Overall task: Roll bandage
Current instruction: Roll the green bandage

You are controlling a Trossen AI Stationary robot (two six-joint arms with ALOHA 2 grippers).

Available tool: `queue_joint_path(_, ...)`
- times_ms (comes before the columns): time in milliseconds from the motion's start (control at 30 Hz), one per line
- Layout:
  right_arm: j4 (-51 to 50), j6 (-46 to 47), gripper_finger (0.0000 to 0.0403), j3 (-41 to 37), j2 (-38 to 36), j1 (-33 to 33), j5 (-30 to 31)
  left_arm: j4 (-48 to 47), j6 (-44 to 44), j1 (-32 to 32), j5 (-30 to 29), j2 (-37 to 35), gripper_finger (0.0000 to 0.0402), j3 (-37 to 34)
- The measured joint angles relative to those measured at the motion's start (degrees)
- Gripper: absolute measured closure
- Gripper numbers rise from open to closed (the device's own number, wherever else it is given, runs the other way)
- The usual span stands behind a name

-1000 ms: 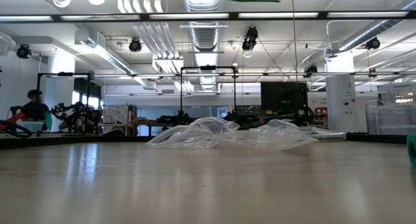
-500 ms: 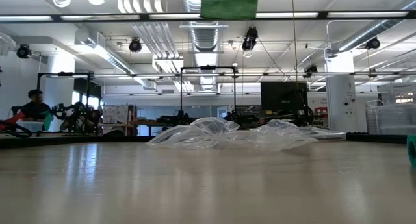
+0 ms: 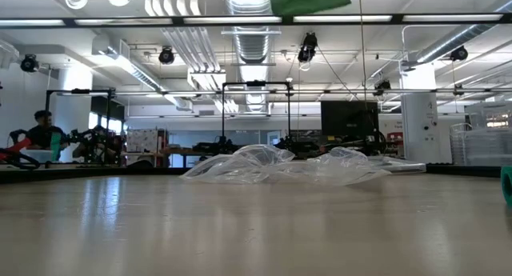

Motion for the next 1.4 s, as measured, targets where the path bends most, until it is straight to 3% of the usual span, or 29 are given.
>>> queue_joint_path(167,-0.03,-1.28,0.0398,0.0,0.72,-0.01,0.0,-3.1,6.83,-1.46,-4.94,-1.54,0.038,-0.07)
queue_joint_path(300,-0.19,-1.97,0.0398,0.0,0.49,-0.04,1.18,-9.67,10.36,-4.25,-13.7,-5.84,0.0328,-0.07)
queue_joint_path(367,-0.64,-2.45,0.0398,0.0,0.2,-0.04,2.7,-12.31,10.02,-5.66,-15.42,-8.07,0.0294,-0.07)
queue_joint_path(433,-1.38,-3.27,0.0398,0.0,0.15,-0.37,3.95,-12.13,8.77,-6.87,-13.98,-9.82,0.0257,-0.07)
queue_joint_path(567,-3.37,-4.88,0.0398,0.0,1.84,-0.68,7.33,-11.35,2.71,-7.21,-3.89,-10.72,0.019,0.88)
queue_joint_path(733,-2.66,-5.96,0.0398,0.0,5.12,-0.69,10.63,-12.33,1.46,-7.12,-2.42,-7.19,0.014,3.79)
queue_joint_path(967,-2.6,-4.61,0.0398,0.0,6.27,-1.24,10.61,-22.83,2.19,-5.15,-6.56,-2.89,0.0122,9.77)
queue_joint_path(1200,-2.8,-4.73,0.0398,0.0,6.08,-1.22,10.27,-37.49,-1.93,-1.71,-6.56,-0.61,0.0141,14.89)
queue_joint_path(1400,-3.16,-4.39,0.0398,-0.01,5.91,-1.22,10.27,-38.59,-2.19,-1.35,-6.54,0.11,0.0169,14.22)
